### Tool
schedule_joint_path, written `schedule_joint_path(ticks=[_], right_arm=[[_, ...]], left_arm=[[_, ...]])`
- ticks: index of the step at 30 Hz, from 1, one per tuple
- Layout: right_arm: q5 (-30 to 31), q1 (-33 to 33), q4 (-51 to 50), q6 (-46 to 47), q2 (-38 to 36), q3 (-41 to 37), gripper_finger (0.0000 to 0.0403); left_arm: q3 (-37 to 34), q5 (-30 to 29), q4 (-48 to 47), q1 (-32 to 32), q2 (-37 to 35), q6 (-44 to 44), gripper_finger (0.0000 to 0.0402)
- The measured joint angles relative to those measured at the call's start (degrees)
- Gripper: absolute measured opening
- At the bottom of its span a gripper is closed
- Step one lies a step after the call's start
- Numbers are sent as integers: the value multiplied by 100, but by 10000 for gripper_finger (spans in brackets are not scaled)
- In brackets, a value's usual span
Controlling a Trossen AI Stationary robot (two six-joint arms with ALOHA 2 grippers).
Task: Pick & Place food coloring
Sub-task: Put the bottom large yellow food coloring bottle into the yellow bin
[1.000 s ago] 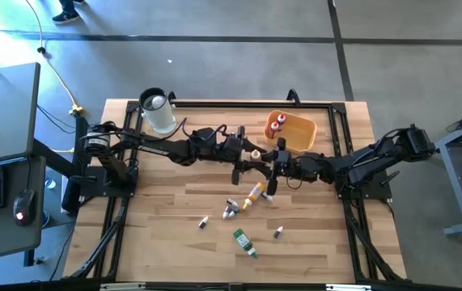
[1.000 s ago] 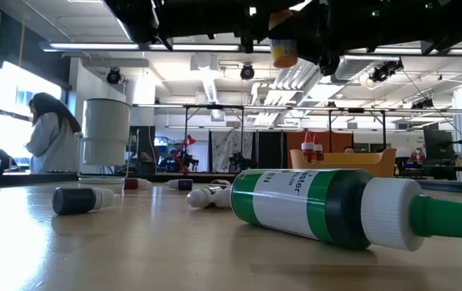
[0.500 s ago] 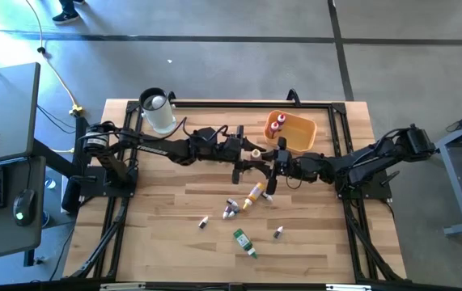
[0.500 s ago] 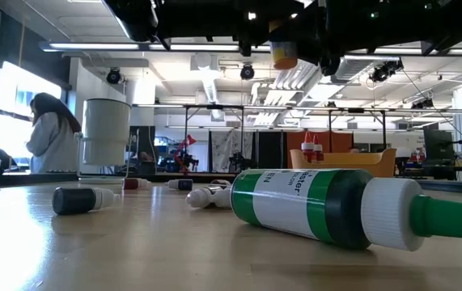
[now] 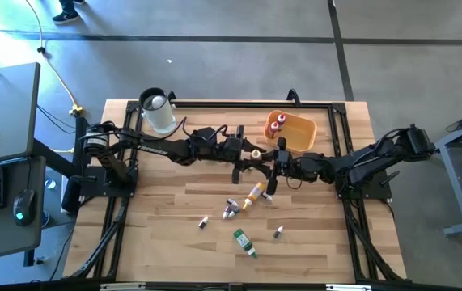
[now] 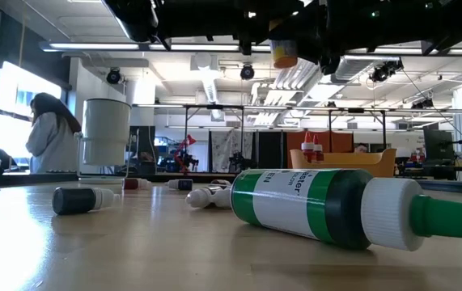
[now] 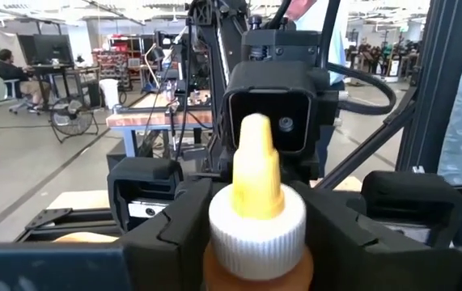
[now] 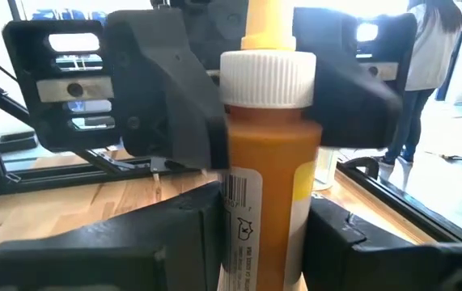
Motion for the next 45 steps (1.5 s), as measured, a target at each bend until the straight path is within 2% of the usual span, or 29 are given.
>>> schedule_joint_path(ticks=[3, 15, 20, 25, 28, 31, 34, 37, 39, 40, 42, 45], right_arm=[[13, 0, -37, 0, -1, 0, 114], [38, 0, -76, 20, -1, 0, 114], [30, -2, -75, 39, -1, 0, 117], [27, -4, -146, 44, -1, 0, 149], [44, -4, -319, 42, -1, 0, 177], [368, -4, -571, 44, -6, 0, 200], [916, -4, -1344, 46, -168, 0, 212], [1333, -1, -2819, 206, -634, 0, 215], [1500, -1, -3876, 609, -1048, 0, 215], [1546, -2, -4344, 799, -1279, 0, 215], [1569, -2, -5058, 1172, -1772, 0, 214], [1577, -2, -5678, 1633, -2527, 0, 212]], left_arm=[[0, 0, 25, 0, 0, -6, 163], [0, -31, 28, 2, 0, -30, 124], [0, -34, 45, 2, 0, -27, 122], [-2, -173, 9, -2, 0, -44, 122], [-2, -444, 6, -4, 0, -16, 122], [-2, -943, 1, -3, 0, 92, 122], [-2, -1864, -78, -2, 0, 280, 122], [-4, -2840, -243, 6, 10, 561, 122], [-4, -3243, -185, 81, 34, 726, 122], [-4, -3219, -139, 134, 37, 732, 122], [61, -2813, 67, 296, 183, 618, 122], [310, -2195, 67, 552, 602, 440, 132]])
